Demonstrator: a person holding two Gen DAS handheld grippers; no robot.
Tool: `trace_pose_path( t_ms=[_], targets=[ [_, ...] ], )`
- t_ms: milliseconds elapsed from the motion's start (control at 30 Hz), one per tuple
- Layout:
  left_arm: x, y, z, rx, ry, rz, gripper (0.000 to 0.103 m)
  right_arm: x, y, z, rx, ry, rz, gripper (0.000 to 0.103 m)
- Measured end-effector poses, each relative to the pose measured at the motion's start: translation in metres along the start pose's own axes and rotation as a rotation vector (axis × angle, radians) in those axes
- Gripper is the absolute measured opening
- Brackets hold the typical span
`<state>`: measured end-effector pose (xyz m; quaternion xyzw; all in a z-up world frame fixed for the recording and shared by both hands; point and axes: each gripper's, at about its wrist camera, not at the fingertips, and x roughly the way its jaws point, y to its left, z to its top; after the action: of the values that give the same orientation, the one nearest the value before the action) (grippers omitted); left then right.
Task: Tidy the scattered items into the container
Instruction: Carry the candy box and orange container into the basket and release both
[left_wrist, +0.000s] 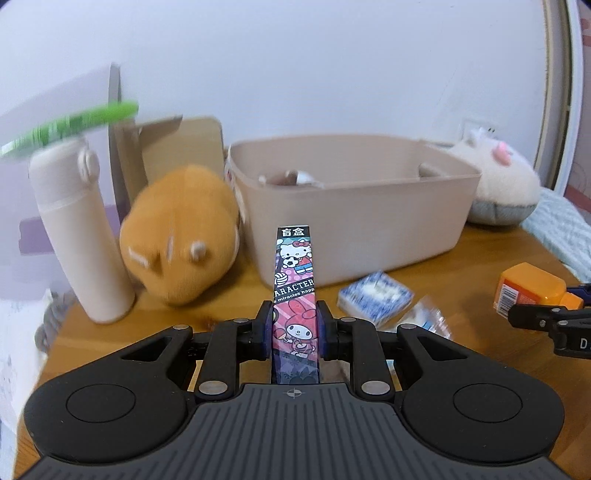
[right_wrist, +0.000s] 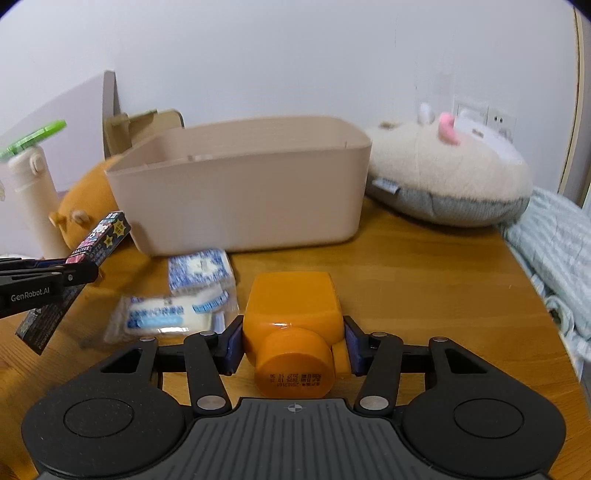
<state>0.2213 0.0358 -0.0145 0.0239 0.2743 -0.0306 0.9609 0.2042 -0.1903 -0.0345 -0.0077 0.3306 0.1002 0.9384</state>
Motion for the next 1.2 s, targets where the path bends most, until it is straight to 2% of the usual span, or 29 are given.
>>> trace_pose_path(
  t_ms=[200, 633, 967, 1200],
  targets=[
    [-0.015, -0.008, 0.018, 0.020, -0.060, -0.005, 0.023, -0.023, -0.005, 0.019, 0.014, -0.057, 0.019, 0.050],
    [-0.023, -0.011, 0.051, 0.009, -0.114, -0.004, 0.023, -0.043, -0.006, 0.065, -0.049, -0.147, -0.011, 0.050],
    [-0.021, -0.013, 0.087, 0.016, -0.162, 0.007, 0.023, -0.028, -0.002, 0.100, -0.062, -0.159, 0.010, 0.050],
    [0.002, -0.010, 0.113, -0.008, -0.157, 0.023, 0.023, -0.005, -0.010, 0.129, -0.055, -0.152, 0.007, 0.050]
  ],
)
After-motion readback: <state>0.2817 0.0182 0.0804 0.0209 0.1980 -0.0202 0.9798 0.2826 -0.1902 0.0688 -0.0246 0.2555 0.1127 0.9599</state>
